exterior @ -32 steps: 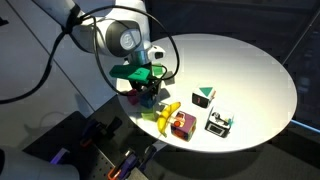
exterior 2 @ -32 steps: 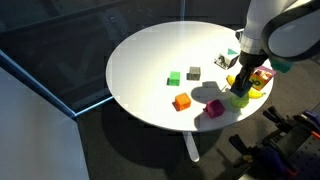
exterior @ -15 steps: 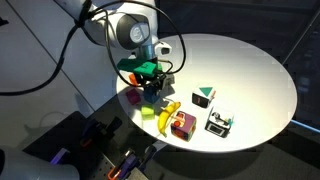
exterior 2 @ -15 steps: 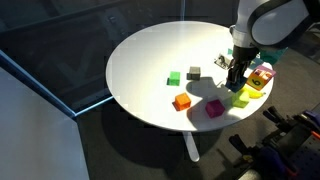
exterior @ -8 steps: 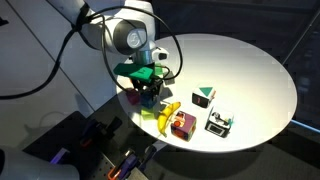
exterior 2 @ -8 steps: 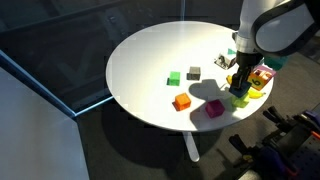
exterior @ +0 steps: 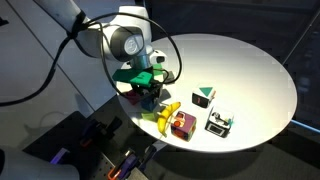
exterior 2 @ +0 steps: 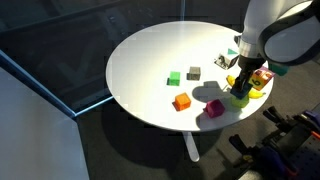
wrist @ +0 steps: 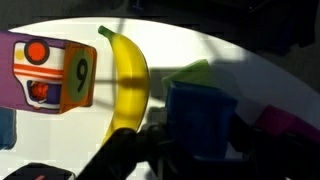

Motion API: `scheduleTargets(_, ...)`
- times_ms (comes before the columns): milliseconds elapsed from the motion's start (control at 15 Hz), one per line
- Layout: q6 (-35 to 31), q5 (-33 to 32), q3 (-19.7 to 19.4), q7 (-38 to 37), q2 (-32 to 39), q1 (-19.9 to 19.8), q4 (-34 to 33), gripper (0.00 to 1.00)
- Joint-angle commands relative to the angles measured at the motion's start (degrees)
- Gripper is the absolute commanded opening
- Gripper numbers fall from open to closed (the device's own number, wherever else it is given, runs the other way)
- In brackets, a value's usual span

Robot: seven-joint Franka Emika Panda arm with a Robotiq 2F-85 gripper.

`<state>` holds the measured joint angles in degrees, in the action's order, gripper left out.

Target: Put the blue block on the light green block

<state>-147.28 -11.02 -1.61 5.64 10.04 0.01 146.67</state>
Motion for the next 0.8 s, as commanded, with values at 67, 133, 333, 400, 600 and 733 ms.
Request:
scheduleTargets(67,-2.7,-2.6,-0.7,-1.6,-2.4,0.1,2.9,0.31)
scheduleTargets(133,-3.0,-2.6,-0.7,-1.6,-2.4,0.1,3.3,0.31)
scheduleTargets(333,-3.3,-2.8,-0.7,-1.9,-2.9,0.2,3.7,0.31)
scheduleTargets(400,-2.2,-2.2,-0.5,-1.4,-3.0,0.1,3.2,0.31)
scheduleTargets(600,1.3,-0.2,0.1,0.8,-3.7,-0.2,2.0,0.31)
scheduleTargets(733,4.7,0.1,0.3,1.4,-4.4,-0.2,1.2,0.31)
